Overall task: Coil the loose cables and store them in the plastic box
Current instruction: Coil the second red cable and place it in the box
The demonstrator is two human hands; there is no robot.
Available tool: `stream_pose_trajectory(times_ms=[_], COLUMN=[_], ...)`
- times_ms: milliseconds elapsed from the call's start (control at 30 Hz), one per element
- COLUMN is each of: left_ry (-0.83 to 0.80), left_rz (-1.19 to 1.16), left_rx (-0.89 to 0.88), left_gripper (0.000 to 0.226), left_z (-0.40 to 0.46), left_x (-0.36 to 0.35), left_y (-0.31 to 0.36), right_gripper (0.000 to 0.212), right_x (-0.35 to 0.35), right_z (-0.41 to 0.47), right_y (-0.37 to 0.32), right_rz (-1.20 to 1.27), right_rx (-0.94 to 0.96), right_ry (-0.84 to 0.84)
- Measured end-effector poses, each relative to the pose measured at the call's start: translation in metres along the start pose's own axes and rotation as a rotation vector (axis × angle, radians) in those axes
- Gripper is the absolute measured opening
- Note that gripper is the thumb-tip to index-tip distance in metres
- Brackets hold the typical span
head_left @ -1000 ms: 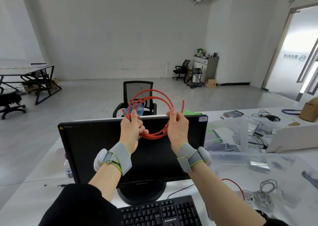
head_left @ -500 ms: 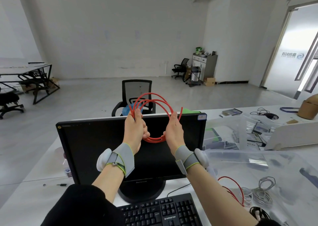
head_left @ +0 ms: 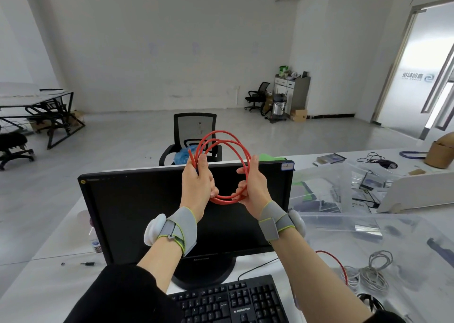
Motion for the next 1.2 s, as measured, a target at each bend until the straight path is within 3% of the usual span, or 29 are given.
stream_pose_trajectory(times_ms=[167,300,467,567,800,967,1200], left_ry=[-0.077,-0.038,0.055,0.081,0.083,0.214,0.333], left_rz=[0.009,-0.057,-0.173,-0.222,-0.243,-0.299,-0.407], left_rx=[-0.026,-0.008,-0.014,-0.005,-0.04,-0.028,0.028], left_gripper=[0.024,0.028,0.031,0.032,0.036,0.038,0.037], left_z=[-0.003,0.004,0.013,0.016,0.019,0.021,0.018], left_x=[-0.002,0.005,0.015,0.017,0.018,0.024,0.034], left_y=[0.003,0.005,0.013,0.015,0.017,0.011,0.002], right_gripper=[0.073,0.082,0.057,0.04,0.058,0.031,0.014], right_x=[0.006,0.007,0.005,-0.001,-0.005,-0.001,0.006], right_z=[-0.003,-0.007,-0.014,-0.016,-0.021,-0.029,-0.035], right_y=[0.004,0.001,-0.004,-0.006,0.0,-0.004,0.016], right_rz=[0.267,0.425,0.711,0.652,0.673,0.597,0.511], right_rx=[-0.177,-0.227,-0.259,-0.301,-0.232,0.011,0.092], right_ry=[-0.133,-0.231,-0.238,-0.194,-0.143,-0.02,0.114])
Point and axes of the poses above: each hand's wrist, its own z-axis towards the middle knuckle, its own x-axis out of the back of the hand, y = z × x, the point moved 3 cm from there along z, towards the middle knuckle, and after that the axes turned 8 degrees about x, right-handed, at the moved point
